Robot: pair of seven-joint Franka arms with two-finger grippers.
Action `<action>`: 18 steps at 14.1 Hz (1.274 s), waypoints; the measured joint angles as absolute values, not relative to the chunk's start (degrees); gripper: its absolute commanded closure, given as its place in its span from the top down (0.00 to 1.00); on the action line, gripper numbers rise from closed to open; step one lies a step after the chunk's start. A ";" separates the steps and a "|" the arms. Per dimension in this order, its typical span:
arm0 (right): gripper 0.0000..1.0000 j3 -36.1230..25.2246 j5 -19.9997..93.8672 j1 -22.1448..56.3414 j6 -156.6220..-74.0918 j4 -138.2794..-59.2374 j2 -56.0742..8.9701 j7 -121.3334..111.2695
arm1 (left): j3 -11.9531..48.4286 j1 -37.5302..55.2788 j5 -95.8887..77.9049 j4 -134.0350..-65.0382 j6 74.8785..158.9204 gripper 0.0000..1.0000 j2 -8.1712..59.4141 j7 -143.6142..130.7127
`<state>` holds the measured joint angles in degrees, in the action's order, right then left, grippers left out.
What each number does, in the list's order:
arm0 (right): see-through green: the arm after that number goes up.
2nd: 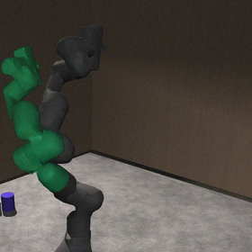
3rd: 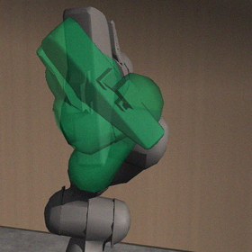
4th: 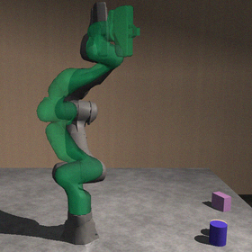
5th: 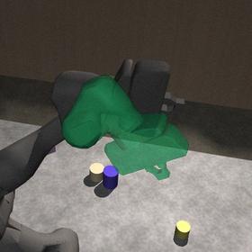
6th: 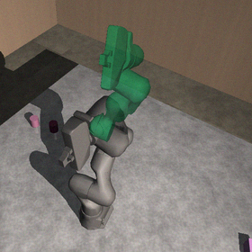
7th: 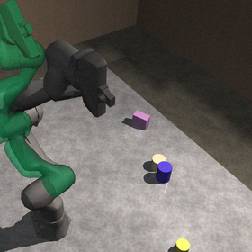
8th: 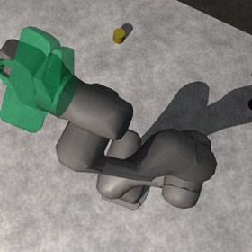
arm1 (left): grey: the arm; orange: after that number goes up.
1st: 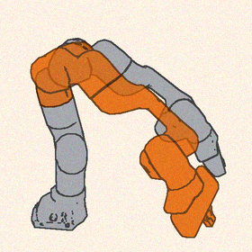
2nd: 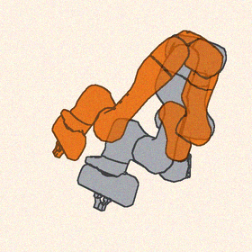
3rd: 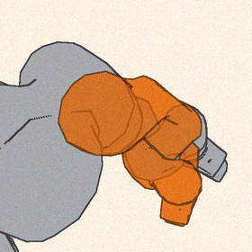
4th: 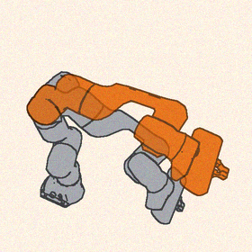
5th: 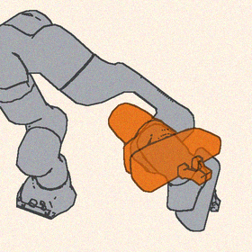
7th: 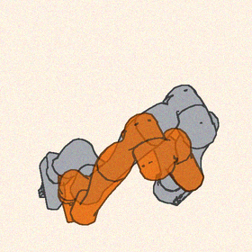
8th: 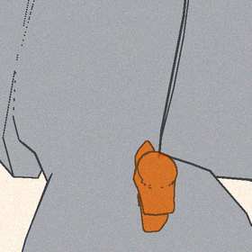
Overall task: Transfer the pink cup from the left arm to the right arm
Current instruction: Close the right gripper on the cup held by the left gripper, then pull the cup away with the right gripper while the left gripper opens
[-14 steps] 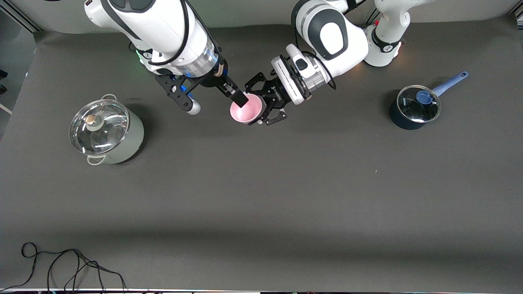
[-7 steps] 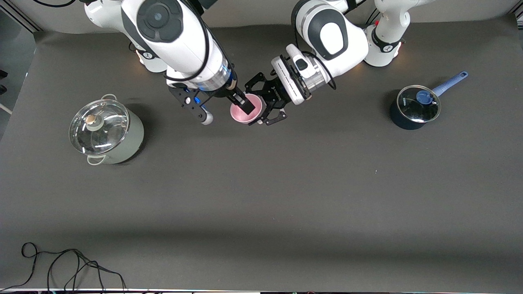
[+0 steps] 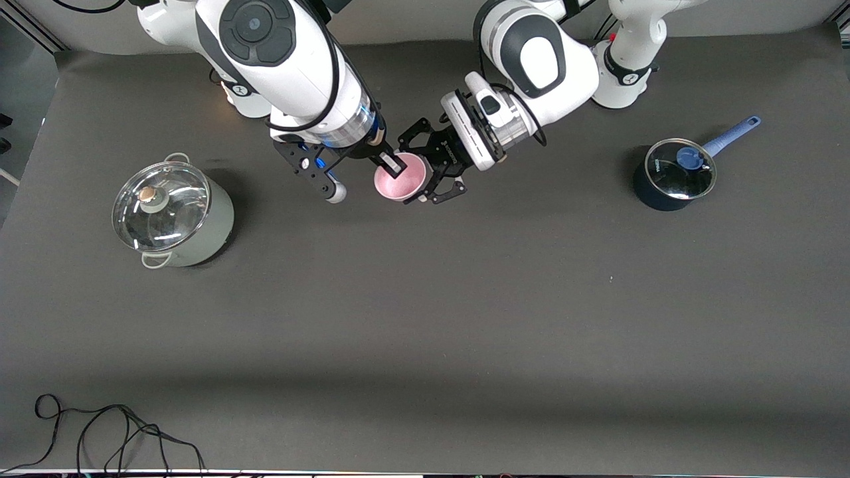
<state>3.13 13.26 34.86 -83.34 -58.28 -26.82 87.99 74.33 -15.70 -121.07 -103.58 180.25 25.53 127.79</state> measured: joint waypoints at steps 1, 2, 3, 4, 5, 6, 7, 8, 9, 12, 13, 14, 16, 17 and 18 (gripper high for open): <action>0.00 3.13 13.27 34.86 -83.29 -58.28 -26.84 88.63 | 74.32 -15.67 -120.99 -103.57 180.36 0.36 25.53 128.16; 0.00 3.13 13.27 34.86 -83.29 -58.28 -26.84 88.84 | 74.32 -15.67 -120.98 -103.57 180.37 0.37 25.52 128.25; 0.00 3.11 13.27 34.86 -83.29 -58.28 -26.84 88.84 | 74.32 -15.67 -120.97 -103.56 180.37 0.54 25.53 128.26; 0.00 3.10 13.28 34.86 -83.29 -58.28 -26.84 88.84 | 74.31 -15.67 -120.97 -103.55 180.37 0.88 25.53 128.26; 0.00 3.07 13.31 34.86 -83.29 -58.26 -26.84 88.84 | 74.31 -15.66 -120.97 -103.53 180.37 1.00 25.53 128.25; 0.00 2.95 13.26 34.84 -83.19 -58.22 -26.80 88.66 | 74.17 -15.69 -121.01 -103.49 180.41 1.00 25.54 128.11; 0.00 2.59 13.09 34.73 -83.19 -58.05 -26.70 87.67 | 74.04 -15.76 -121.06 -103.49 180.40 1.00 25.56 127.54; 0.00 2.28 13.01 34.31 -83.18 -57.71 -26.53 86.45 | 73.95 -15.79 -121.06 -103.49 180.40 1.00 25.61 126.75; 0.00 2.17 12.99 33.51 -83.10 -57.49 -26.19 85.39 | 73.90 -15.80 -121.06 -103.49 180.40 1.00 25.61 125.99; 0.00 2.02 12.99 29.78 -80.66 -57.22 -24.59 79.58 | 73.08 -15.96 -121.06 -103.50 180.49 1.00 25.61 125.07; 0.00 1.97 12.99 28.20 -78.92 -57.04 -23.86 76.44 | 71.92 -15.97 -121.07 -103.50 180.51 1.00 25.62 124.93; 0.00 1.92 12.99 26.28 -76.98 -56.89 -22.92 72.29 | 70.42 -16.02 -121.07 -103.51 180.51 1.00 25.70 124.81; 0.00 1.78 12.98 21.92 -73.18 -56.88 -20.51 63.35 | 67.28 -16.29 -121.07 -103.52 180.47 1.00 26.20 124.63; 0.00 1.71 12.95 19.37 -70.77 -56.89 -19.28 58.58 | 65.69 -16.46 -121.06 -103.52 180.45 1.00 26.61 124.63; 0.00 1.61 12.86 16.54 -68.32 -56.94 -18.11 52.73 | 64.16 -16.63 -121.06 -103.49 180.43 1.00 27.01 124.63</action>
<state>1.61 12.86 16.54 -68.32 -56.94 -18.11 52.73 64.16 -16.63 -121.06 -103.49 180.43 27.01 124.63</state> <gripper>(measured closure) 0.956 0.000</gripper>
